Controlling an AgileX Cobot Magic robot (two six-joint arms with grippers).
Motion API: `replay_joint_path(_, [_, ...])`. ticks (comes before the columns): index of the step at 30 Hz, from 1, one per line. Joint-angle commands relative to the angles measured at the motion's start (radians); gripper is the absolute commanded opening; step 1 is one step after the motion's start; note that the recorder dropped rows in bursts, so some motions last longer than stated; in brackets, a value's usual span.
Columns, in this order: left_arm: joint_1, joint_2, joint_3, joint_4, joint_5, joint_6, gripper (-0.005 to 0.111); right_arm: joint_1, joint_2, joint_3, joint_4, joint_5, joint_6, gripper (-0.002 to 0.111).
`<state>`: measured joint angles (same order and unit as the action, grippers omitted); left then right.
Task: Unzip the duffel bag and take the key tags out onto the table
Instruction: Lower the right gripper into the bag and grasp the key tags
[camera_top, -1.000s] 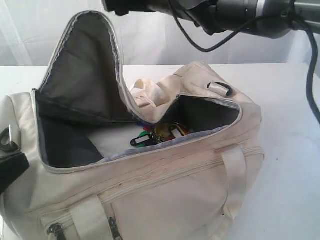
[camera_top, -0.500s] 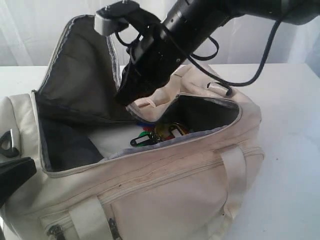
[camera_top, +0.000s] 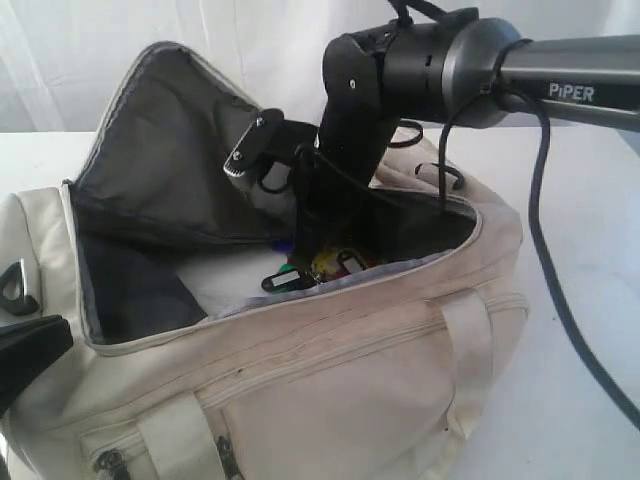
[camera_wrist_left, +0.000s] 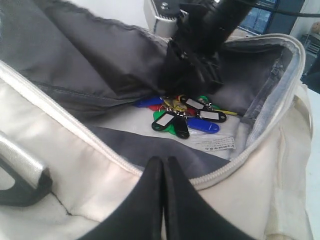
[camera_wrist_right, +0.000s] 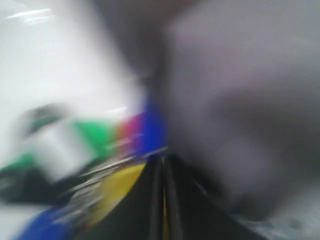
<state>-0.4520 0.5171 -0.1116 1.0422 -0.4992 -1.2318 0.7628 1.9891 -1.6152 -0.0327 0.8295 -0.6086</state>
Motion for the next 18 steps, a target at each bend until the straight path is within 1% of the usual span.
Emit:
replay_joint_path(1, [0.002,0.001,0.004,0.015,0.004,0.003,0.0,-0.008,-0.008,0.001,-0.275,-0.461,0.126,0.001])
replay_joint_path(3, [0.002,0.001,0.004,0.015,0.004,0.003,0.0,-0.016,-0.008,0.001,-0.297,-0.644,0.135,0.001])
replay_joint_path(4, [0.002,0.001,0.004,0.015,0.004,0.003,0.0,-0.019,-0.008,-0.001,-0.297,-0.695,0.159,0.001])
replay_joint_path(6, [0.002,0.001,0.004,0.015,0.004,0.003,0.0,-0.024,-0.022,-0.014,-0.297,-0.68,0.249,0.001])
replay_joint_path(7, [0.002,0.001,0.004,0.015,0.004,0.003,0.0,-0.024,-0.032,-0.02,-0.297,-0.642,0.295,0.001])
replay_joint_path(9, [0.002,0.001,0.004,0.034,0.004,0.003,0.0,-0.024,-0.061,-0.031,-0.295,-0.508,0.404,0.001])
replay_joint_path(11, [0.002,0.001,0.004,0.053,0.008,0.003,0.0,-0.024,-0.092,-0.034,-0.29,-0.371,0.427,0.001])
replay_joint_path(13, [0.002,0.001,0.004,0.053,0.045,0.003,0.0,-0.024,-0.123,-0.034,-0.278,-0.232,0.423,0.001])
replay_joint_path(16, [0.002,0.001,0.004,0.053,0.137,0.003,0.0,-0.024,-0.15,-0.034,-0.199,-0.029,0.322,0.001])
replay_joint_path(18, [0.002,0.001,0.004,0.051,0.179,0.003,0.0,-0.024,-0.157,-0.034,-0.085,0.083,0.197,0.001])
